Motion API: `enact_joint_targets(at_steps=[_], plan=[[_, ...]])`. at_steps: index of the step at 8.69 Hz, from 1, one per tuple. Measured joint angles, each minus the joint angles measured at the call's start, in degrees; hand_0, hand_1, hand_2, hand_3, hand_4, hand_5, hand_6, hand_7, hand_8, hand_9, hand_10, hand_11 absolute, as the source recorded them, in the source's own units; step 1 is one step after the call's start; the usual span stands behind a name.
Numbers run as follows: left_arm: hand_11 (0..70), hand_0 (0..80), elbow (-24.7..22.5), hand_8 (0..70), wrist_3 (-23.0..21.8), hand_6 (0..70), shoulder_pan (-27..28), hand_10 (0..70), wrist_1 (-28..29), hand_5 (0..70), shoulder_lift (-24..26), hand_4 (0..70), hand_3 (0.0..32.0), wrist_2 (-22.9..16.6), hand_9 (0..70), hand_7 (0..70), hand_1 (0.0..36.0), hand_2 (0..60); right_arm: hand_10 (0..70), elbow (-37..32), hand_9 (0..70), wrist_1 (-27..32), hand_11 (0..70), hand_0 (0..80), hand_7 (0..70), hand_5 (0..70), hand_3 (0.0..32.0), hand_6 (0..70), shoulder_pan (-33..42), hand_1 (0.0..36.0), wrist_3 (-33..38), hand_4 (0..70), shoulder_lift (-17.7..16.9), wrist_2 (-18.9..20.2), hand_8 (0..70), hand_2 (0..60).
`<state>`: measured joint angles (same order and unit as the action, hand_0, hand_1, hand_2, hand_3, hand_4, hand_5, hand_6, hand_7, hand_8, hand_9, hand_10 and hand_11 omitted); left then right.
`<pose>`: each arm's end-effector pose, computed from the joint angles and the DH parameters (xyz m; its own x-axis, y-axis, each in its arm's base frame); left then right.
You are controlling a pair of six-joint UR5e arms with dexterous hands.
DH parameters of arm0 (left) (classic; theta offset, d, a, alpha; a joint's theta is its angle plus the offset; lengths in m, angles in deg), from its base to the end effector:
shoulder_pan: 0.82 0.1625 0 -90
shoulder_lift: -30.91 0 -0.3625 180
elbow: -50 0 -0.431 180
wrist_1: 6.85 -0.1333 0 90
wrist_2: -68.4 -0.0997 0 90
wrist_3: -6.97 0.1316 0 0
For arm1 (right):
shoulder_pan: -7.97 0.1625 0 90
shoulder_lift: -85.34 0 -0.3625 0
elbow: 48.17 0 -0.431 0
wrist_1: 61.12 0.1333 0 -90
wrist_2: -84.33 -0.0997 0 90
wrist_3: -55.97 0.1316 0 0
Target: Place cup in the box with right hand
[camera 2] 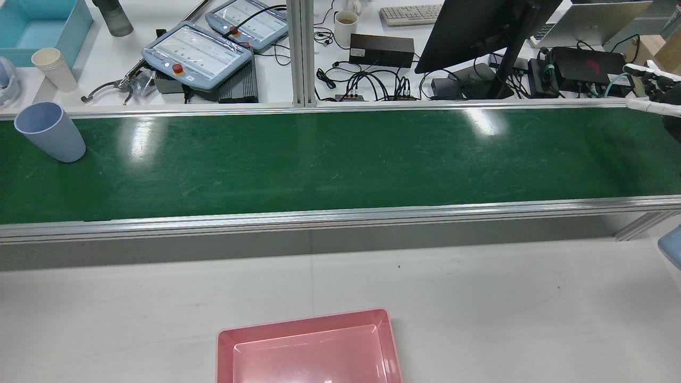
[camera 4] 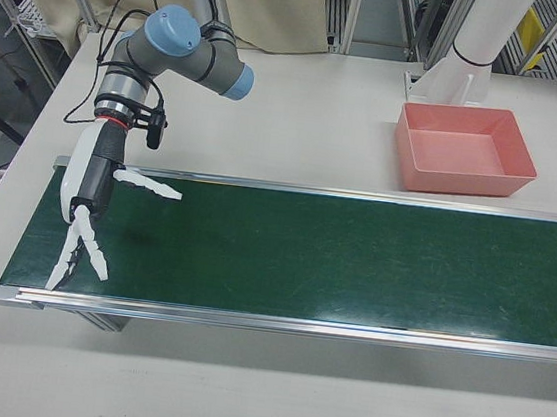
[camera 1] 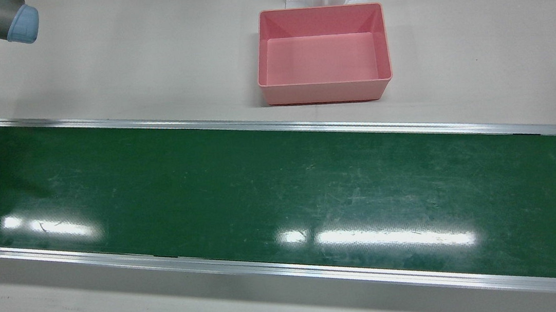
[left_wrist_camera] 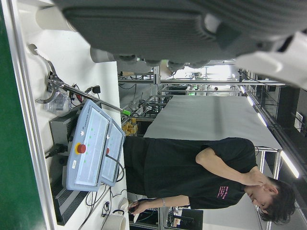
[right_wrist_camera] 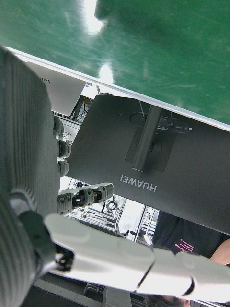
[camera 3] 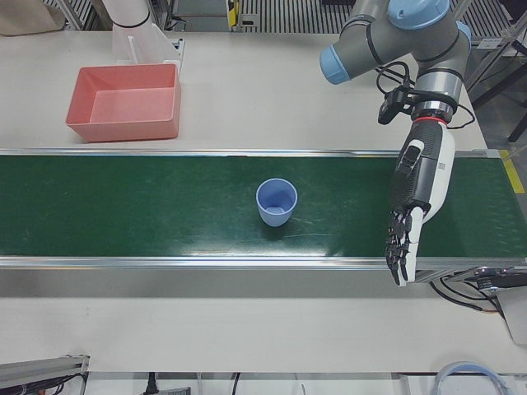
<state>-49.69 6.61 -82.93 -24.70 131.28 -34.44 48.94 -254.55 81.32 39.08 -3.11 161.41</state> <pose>-0.0204 -0.6107 0.4659 -0.9352 -0.3540 -0.0023 -0.0112 0.0360 -0.9993 -0.0032 -0.5788 0.5700 -0.9477 0.0861 0.3073 -0.3127 -0.0571 -0.9481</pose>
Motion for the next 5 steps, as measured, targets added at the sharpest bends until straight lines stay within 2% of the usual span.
enact_joint_targets(at_steps=[2, 4, 5], plan=[[0.0, 0.0, 0.02, 0.0, 0.00, 0.0, 0.01, 0.0, 0.01, 0.0, 0.00, 0.0, 0.0, 0.00, 0.0, 0.0, 0.0, 0.0, 0.7, -0.61, 3.4, 0.21, 3.3, 49.7, 0.0, 6.9, 0.0, 0.0, -0.52, 19.9, -0.17, 0.0, 0.57, -1.06, 3.9, 9.0], [0.0, 0.0, 0.02, 0.0, 0.00, 0.0, -0.01, 0.0, 0.01, 0.0, 0.00, 0.0, 0.0, 0.00, 0.0, 0.0, 0.0, 0.0, 0.7, -0.18, 4.0, 1.51, 3.3, 50.7, 0.0, 7.2, 0.0, 0.0, -0.67, 21.3, -2.85, 0.0, 1.50, -4.80, 4.0, 9.7], [0.0, 0.0, 0.00, 0.0, 0.00, 0.0, -0.03, 0.0, 0.01, 0.0, 0.00, 0.0, 0.0, 0.00, 0.0, 0.0, 0.0, 0.0, 0.0, 0.03, 3.4, 2.43, 2.3, 50.2, 0.0, 7.0, 0.0, 0.0, -0.68, 20.8, -4.50, 0.0, 2.03, -6.59, 3.6, 10.1]])
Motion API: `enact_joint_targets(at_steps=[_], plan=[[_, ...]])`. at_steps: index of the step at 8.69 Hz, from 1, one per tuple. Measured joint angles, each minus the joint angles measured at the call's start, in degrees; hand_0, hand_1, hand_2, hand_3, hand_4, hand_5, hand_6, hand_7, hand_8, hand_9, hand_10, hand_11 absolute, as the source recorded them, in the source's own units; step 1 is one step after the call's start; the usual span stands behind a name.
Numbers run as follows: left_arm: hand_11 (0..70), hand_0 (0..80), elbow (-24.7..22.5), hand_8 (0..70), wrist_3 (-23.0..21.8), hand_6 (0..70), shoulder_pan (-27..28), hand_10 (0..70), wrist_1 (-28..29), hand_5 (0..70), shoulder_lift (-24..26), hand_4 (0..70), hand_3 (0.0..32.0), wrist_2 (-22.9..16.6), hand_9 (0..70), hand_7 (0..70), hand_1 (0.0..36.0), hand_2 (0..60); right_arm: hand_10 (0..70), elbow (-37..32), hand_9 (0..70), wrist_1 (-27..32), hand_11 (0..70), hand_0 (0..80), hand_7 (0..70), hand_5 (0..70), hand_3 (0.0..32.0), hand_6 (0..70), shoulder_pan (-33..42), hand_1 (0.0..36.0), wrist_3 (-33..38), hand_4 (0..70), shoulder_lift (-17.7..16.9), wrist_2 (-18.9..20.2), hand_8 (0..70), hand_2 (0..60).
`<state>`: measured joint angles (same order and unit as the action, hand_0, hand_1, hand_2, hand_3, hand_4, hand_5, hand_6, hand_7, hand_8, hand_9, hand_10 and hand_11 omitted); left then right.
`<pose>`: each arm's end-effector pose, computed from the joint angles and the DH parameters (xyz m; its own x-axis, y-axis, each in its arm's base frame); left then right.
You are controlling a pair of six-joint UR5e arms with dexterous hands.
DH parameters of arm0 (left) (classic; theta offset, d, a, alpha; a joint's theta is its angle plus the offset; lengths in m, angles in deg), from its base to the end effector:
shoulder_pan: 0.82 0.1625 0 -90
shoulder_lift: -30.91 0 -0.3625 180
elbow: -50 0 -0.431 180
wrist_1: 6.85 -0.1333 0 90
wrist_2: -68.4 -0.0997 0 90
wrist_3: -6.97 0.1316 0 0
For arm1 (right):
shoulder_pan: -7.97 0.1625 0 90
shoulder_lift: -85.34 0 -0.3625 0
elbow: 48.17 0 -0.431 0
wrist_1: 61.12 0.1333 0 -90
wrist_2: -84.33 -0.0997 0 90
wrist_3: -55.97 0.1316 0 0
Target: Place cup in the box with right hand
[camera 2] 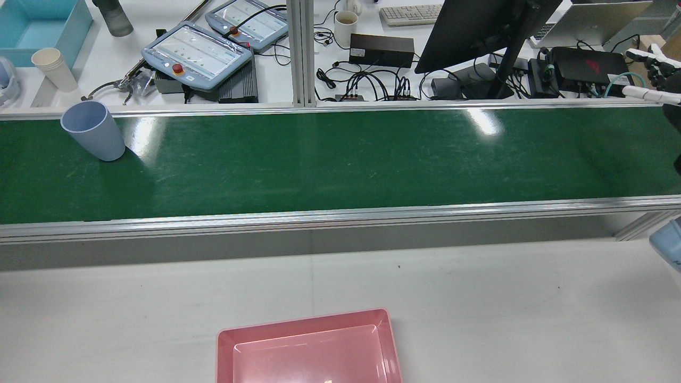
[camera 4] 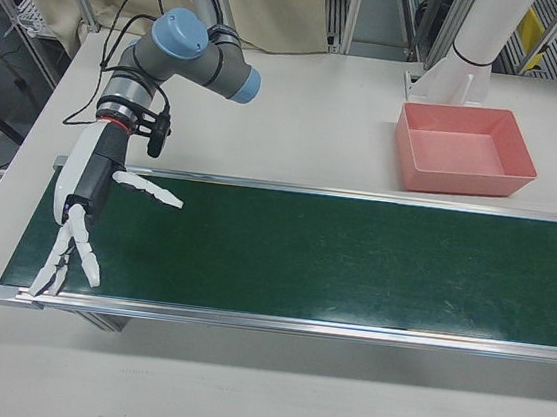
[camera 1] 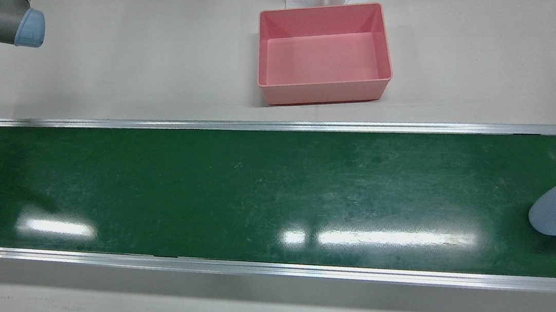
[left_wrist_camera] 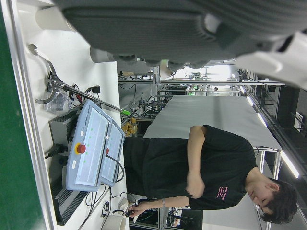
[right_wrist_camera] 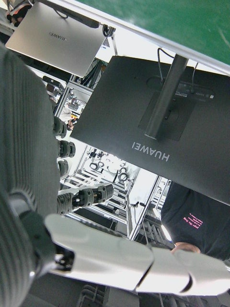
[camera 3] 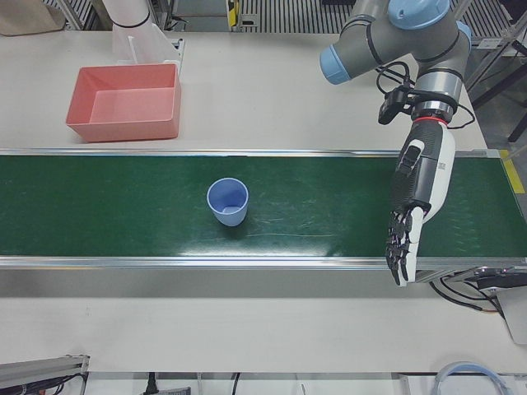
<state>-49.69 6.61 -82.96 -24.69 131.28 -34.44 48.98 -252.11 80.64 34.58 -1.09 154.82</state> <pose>-0.0207 -0.6108 0.4659 -0.9354 -0.3535 -0.0023 -0.0112 0.0362 -0.9993 -0.0005 -0.5966 0.5444 -0.9299 -0.0338 0.3662 -0.3658 -0.0181 -0.9305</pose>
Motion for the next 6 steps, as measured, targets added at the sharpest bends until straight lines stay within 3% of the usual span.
enact_joint_targets(at_steps=[4, 6], plan=[[0.0, 0.0, -0.06, 0.0, 0.00, 0.0, 0.00, 0.0, -0.07, 0.0, 0.00, 0.0, 0.0, 0.00, 0.0, 0.0, 0.0, 0.0, 0.0, 0.06, 4.2, 0.94, 1.8, 48.5, 0.0, 6.3, 0.0, 0.0, -5.66, 19.0, -3.04, 0.0, 0.46, -6.12, 3.8, 11.3], [0.0, 0.0, -0.13, 0.0, 0.00, 0.0, 0.00, 0.0, -0.09, 0.0, 0.00, 0.0, 0.0, 0.00, 0.0, 0.0, 0.0, 0.0, 0.0, 0.14, 4.0, 0.97, 0.0, 46.4, 0.0, 5.4, 0.0, 0.0, -9.98, 16.3, -3.17, 0.0, 0.47, -8.35, 3.6, 13.2]])
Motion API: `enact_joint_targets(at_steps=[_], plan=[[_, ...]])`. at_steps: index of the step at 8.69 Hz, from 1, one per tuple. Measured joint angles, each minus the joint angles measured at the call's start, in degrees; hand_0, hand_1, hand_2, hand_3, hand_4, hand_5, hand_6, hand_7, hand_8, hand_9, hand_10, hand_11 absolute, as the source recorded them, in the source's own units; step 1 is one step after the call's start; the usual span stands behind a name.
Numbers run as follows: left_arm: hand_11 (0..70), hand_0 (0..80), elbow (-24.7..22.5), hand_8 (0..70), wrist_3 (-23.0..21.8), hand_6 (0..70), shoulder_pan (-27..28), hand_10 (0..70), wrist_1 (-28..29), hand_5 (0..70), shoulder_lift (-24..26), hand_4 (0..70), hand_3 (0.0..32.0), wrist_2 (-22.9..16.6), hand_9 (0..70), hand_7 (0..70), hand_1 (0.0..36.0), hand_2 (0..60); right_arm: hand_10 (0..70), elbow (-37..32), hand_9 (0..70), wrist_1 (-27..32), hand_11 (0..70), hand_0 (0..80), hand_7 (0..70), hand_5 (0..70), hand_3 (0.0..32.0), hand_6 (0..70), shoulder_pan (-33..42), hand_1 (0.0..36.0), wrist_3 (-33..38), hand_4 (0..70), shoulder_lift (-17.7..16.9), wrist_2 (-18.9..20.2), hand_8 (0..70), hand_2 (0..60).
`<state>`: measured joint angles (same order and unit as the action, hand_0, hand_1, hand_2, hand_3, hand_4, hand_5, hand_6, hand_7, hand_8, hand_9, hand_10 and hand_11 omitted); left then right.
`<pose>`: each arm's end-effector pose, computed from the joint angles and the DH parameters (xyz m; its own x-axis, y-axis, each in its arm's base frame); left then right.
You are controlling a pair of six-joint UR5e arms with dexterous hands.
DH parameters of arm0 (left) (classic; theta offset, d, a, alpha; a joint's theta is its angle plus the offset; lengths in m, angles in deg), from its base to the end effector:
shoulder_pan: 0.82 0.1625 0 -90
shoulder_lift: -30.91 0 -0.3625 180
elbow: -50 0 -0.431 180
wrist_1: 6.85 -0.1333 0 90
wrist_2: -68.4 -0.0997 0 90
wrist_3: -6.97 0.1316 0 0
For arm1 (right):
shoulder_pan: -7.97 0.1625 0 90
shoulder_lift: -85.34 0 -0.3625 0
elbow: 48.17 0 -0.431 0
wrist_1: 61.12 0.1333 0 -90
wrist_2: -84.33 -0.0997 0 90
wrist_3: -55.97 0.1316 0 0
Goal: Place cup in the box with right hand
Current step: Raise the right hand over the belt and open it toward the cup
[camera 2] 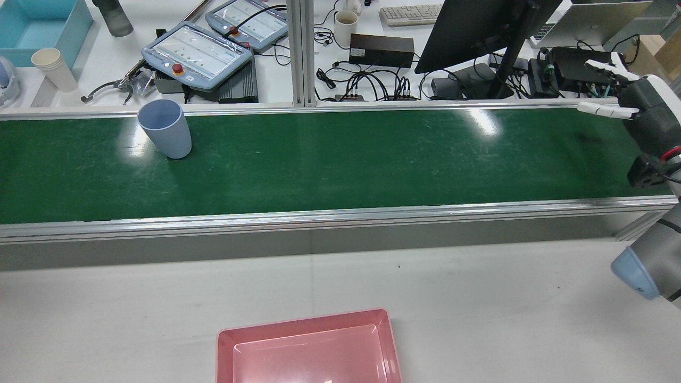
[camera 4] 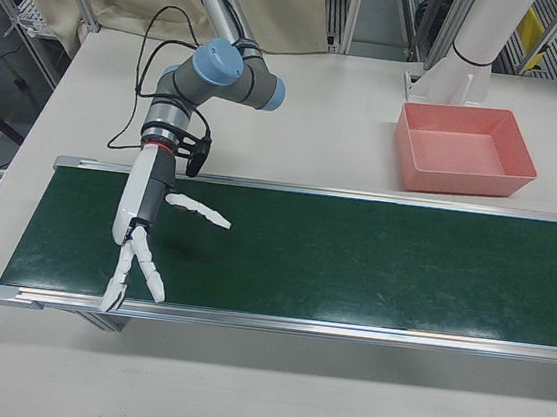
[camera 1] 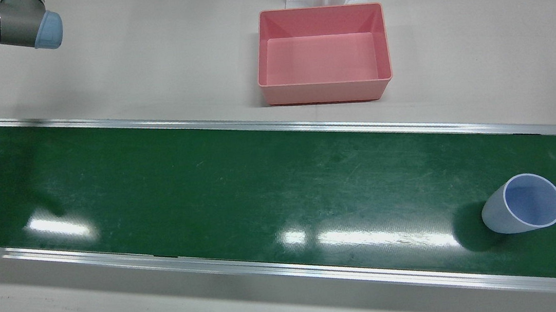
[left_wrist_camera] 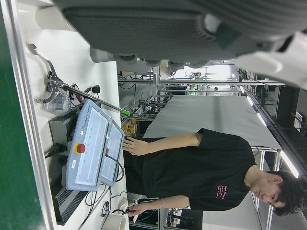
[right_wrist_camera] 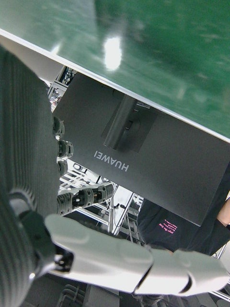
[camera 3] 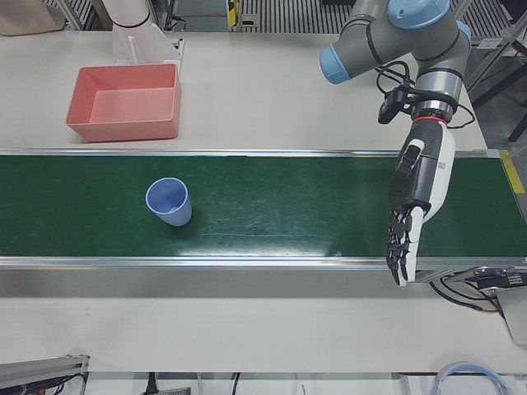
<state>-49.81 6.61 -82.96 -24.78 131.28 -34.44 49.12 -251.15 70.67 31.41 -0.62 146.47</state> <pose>-0.0208 -0.6105 0.4650 -0.9354 -0.3535 -0.0024 -0.0112 0.0367 -0.9993 -0.0868 -0.5929 0.5365 -0.9138 -0.0172 0.4059 -0.4061 0.0143 -0.9137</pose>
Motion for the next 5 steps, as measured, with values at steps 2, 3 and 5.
enact_joint_targets(at_steps=[2, 3, 5], plan=[[0.0, 0.0, -0.02, 0.0, 0.00, 0.0, -0.02, 0.0, 0.00, 0.0, 0.00, 0.0, 0.0, 0.00, 0.0, 0.0, 0.0, 0.0, 0.0, 0.43, 4.3, 0.00, 0.0, 46.2, 0.0, 5.3, 0.0, 0.0, -2.47, 16.1, 0.20, 0.0, -0.02, -1.08, 4.0, 13.3], [0.0, 0.0, -0.03, 0.0, 0.00, 0.0, -0.03, 0.0, 0.03, 0.0, 0.00, 0.0, 0.0, 0.00, 0.0, 0.0, 0.0, 0.0, 0.0, 0.55, 4.1, 0.00, 0.0, 46.2, 0.0, 5.3, 0.0, 0.0, -3.15, 16.4, 0.37, 0.0, -0.09, -1.28, 3.9, 13.4], [0.0, 0.0, -0.03, 0.0, 0.00, 0.0, -0.04, 0.0, 0.05, 0.0, -0.05, 0.0, 0.0, 0.00, 0.0, 0.0, 0.0, 0.0, 0.0, 0.87, 3.8, -0.02, 0.0, 46.4, 0.0, 5.3, 0.0, 0.0, -3.62, 16.5, 0.95, 0.0, -0.28, -1.33, 3.8, 13.4]])
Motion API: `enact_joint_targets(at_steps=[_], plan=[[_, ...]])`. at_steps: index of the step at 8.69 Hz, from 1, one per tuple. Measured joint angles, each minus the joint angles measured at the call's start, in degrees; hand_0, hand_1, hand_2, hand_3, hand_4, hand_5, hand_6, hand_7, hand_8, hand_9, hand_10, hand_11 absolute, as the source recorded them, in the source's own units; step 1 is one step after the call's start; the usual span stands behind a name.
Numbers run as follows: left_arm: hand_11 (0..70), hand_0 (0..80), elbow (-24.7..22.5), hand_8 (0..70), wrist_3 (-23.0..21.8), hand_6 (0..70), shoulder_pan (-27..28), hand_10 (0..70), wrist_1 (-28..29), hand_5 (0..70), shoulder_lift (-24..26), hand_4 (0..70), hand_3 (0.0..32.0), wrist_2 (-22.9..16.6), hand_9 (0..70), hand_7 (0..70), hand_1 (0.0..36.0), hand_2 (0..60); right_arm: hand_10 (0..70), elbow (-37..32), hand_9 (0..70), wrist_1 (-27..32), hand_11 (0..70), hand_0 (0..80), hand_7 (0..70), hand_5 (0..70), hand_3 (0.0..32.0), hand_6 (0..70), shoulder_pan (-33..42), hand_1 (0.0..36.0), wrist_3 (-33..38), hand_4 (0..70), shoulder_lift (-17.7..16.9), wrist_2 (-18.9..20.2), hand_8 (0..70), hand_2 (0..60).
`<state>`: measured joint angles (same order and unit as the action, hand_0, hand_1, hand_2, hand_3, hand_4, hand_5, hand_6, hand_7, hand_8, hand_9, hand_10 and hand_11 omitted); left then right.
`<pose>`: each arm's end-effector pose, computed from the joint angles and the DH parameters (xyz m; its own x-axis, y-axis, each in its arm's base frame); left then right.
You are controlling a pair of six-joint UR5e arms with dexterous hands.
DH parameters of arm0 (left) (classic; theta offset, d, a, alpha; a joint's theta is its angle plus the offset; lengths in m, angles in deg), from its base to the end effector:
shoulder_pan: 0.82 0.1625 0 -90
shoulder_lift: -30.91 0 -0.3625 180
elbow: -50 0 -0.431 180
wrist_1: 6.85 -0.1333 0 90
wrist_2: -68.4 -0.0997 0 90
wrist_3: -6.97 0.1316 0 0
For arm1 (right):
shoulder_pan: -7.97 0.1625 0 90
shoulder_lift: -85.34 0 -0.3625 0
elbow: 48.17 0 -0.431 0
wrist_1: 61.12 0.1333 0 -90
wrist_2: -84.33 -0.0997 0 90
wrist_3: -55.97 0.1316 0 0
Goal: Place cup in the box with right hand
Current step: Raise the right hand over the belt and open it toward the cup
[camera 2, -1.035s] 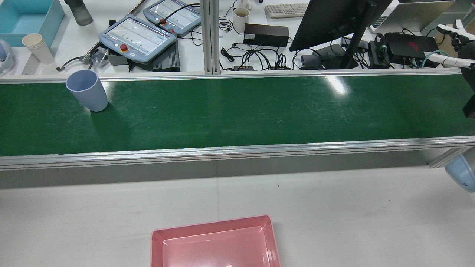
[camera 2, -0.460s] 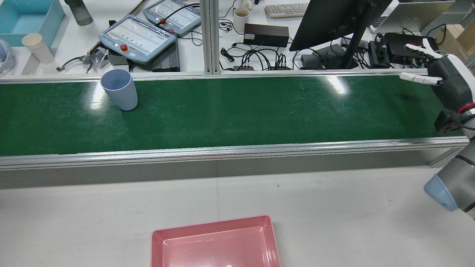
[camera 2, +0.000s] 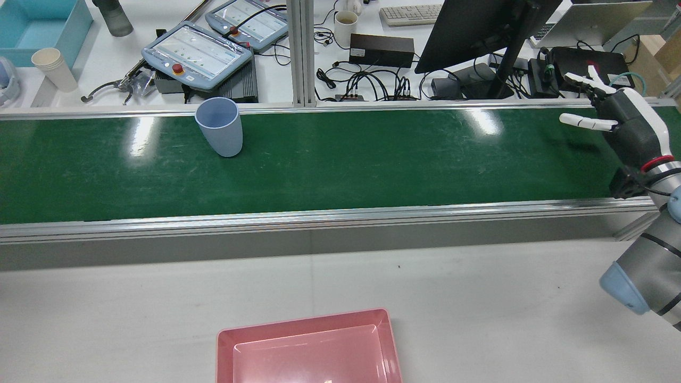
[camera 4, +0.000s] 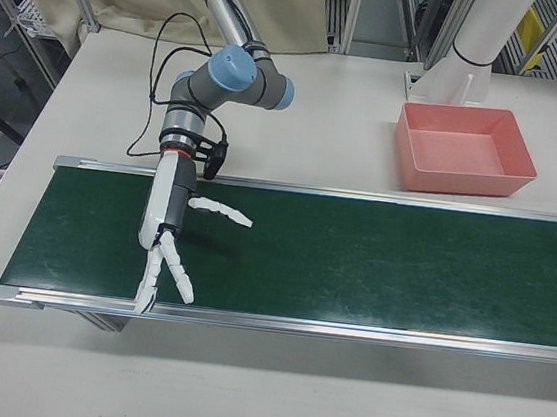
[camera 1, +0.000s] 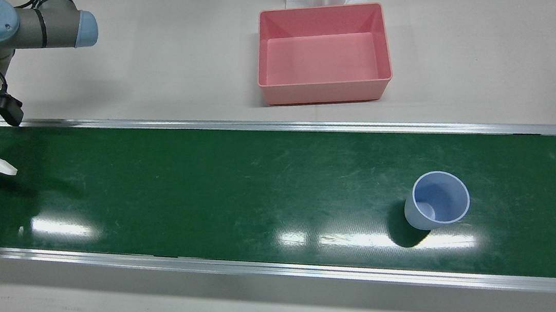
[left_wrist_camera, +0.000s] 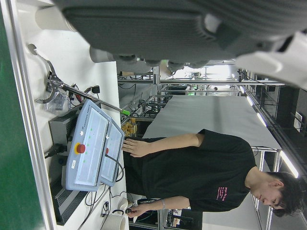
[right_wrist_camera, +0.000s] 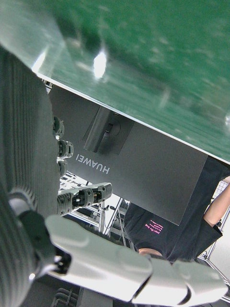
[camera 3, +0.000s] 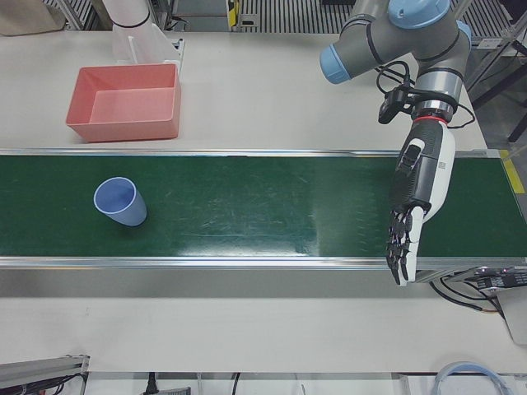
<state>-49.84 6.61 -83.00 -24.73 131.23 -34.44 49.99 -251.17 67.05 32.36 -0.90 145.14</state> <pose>-0.0212 -0.6103 0.4651 -0.9357 -0.3529 -0.0026 -0.0113 0.0372 -0.9992 -0.1202 -0.5849 0.5311 -0.9225 0.0167 0.3857 -0.3849 0.0378 -0.9222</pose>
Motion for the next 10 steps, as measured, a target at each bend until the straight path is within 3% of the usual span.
enact_joint_targets(at_steps=[10], plan=[[0.0, 0.0, 0.04, 0.0, 0.00, 0.0, 0.02, 0.0, -0.05, 0.0, 0.03, 0.0, 0.0, 0.00, 0.0, 0.0, 0.0, 0.0, 0.0, 2.51, 4.4, -0.15, 0.0, 45.8, 0.0, 5.1, 0.0, 0.0, -2.09, 15.5, 1.49, 0.0, -3.88, 0.01, 4.1, 13.6]])
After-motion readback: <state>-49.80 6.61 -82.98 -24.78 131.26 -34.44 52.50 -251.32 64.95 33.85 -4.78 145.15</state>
